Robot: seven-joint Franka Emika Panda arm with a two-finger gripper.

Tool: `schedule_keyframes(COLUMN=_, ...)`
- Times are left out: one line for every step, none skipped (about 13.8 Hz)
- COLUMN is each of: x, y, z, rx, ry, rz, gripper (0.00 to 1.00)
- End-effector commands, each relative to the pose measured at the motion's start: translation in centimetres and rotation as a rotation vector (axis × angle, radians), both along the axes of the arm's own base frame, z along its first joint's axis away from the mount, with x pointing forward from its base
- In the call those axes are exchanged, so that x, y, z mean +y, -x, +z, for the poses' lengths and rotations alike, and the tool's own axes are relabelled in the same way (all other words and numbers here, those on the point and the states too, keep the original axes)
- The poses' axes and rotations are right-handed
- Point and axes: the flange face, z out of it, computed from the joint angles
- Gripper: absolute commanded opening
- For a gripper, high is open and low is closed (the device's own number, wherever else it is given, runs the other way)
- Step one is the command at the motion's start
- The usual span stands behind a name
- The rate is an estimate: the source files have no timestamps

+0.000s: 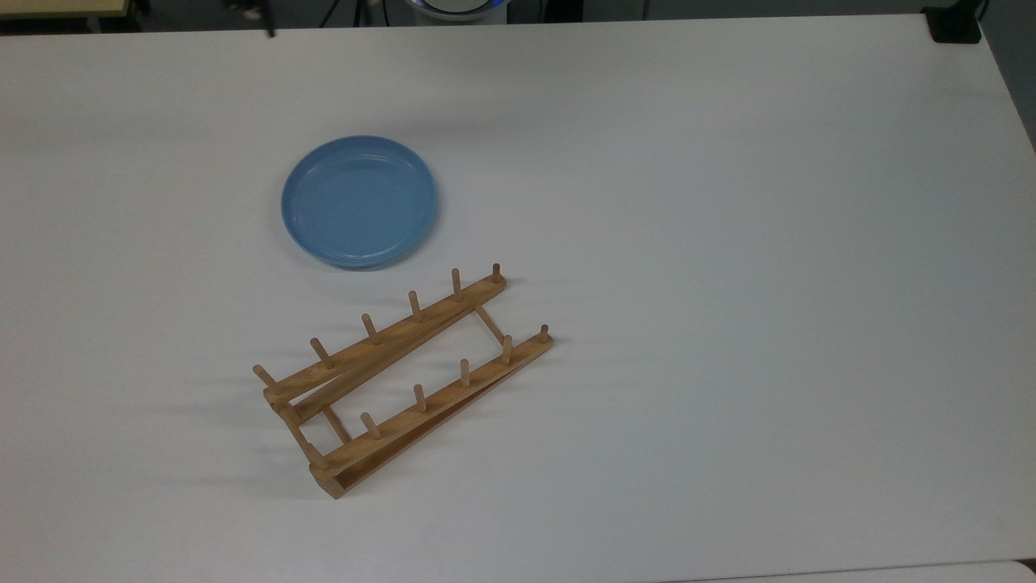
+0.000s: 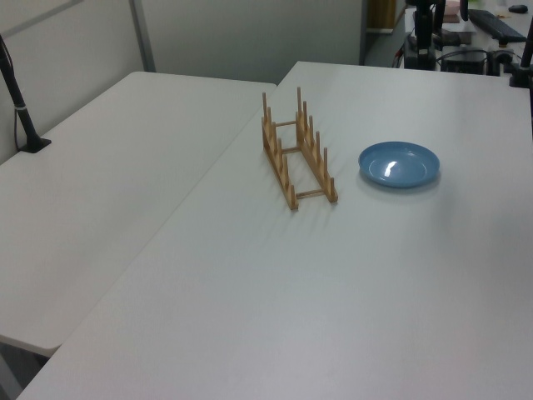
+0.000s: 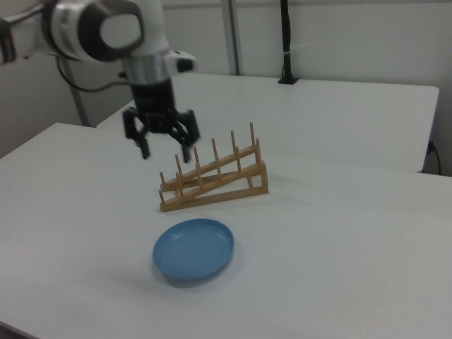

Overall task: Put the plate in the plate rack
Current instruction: 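Move the gripper down to the rim of the blue plate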

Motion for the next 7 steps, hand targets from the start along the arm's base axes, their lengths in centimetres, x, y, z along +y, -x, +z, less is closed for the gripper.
schedule_keyframes(x=-5.9, y=-0.9, z=-5.7, rx=-0.026, ry=0.021, rz=-0.015, gripper=1.0)
schedule_keyframes(x=-7.1, y=-1.5, z=-8.5, rx=-0.019, ry=0.019, rz=0.003, gripper=1.0)
schedule_keyframes(x=-8.2, y=-2.2, z=-11.2, rx=0.007, ry=0.014, rz=-0.007, gripper=1.0)
schedule_keyframes(x=-8.7, y=-2.7, z=-13.3, rx=0.031, ry=0.009, rz=-0.009, gripper=1.0)
schedule_keyframes(x=-9.1, y=-3.3, z=-15.0, rx=0.036, ry=0.009, rz=-0.014, gripper=1.0)
schedule_keyframes(x=-9.4, y=-3.8, z=-16.6, rx=0.034, ry=0.011, rz=-0.015, gripper=1.0)
schedule_keyframes(x=-9.4, y=-4.1, z=-18.6, rx=0.044, ry=0.01, rz=-0.022, gripper=0.98)
